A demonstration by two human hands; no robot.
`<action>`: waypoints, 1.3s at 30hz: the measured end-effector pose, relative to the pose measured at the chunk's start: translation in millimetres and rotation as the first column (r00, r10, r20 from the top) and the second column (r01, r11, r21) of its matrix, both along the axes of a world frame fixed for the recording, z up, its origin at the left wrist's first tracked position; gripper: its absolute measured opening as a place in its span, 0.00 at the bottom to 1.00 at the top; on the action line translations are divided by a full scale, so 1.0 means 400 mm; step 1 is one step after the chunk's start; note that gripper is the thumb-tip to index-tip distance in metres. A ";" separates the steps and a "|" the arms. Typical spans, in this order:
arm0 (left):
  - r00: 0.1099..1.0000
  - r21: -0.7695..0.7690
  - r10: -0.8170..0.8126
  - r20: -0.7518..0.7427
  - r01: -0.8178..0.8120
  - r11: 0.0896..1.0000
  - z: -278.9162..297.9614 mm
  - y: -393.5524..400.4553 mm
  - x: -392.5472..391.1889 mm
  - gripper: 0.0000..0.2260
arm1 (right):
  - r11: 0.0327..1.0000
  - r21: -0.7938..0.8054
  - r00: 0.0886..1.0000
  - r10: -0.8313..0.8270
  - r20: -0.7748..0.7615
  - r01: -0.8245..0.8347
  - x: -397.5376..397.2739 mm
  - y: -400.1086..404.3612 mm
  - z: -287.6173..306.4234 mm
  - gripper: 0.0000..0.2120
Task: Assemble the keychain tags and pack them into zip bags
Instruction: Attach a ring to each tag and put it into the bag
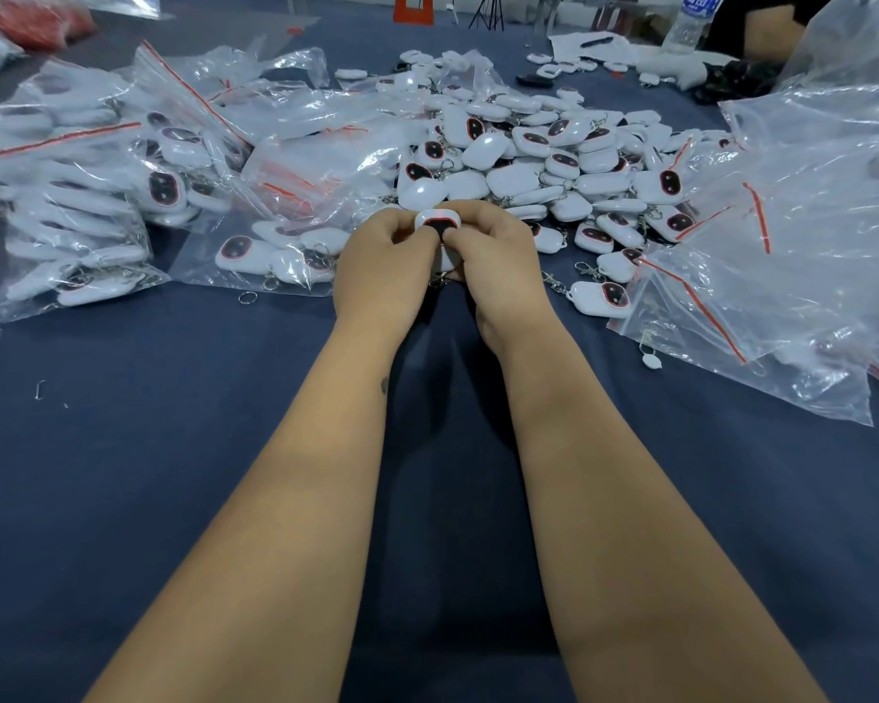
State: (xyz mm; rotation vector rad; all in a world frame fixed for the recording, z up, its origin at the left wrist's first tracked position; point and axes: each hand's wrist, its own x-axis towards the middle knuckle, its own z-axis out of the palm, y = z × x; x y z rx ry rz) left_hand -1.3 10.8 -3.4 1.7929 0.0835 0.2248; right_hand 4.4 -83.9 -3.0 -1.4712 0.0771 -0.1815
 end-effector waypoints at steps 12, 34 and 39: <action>0.994 0.099 0.033 0.105 -0.043 0.994 -0.011 -0.004 -0.002 0.04 | 0.999 -0.045 1.000 -0.018 -0.012 0.017 0.000 0.002 0.006 0.14; 0.938 0.732 0.273 0.215 -0.340 0.591 -0.013 0.031 -0.007 0.12 | 0.958 0.279 0.997 -0.077 0.021 0.068 -0.012 -0.002 0.028 0.06; 0.938 0.687 0.261 0.229 -0.346 0.639 -0.018 0.036 -0.005 0.16 | 0.935 0.354 1.000 -0.021 0.017 0.014 -0.016 0.002 0.033 0.09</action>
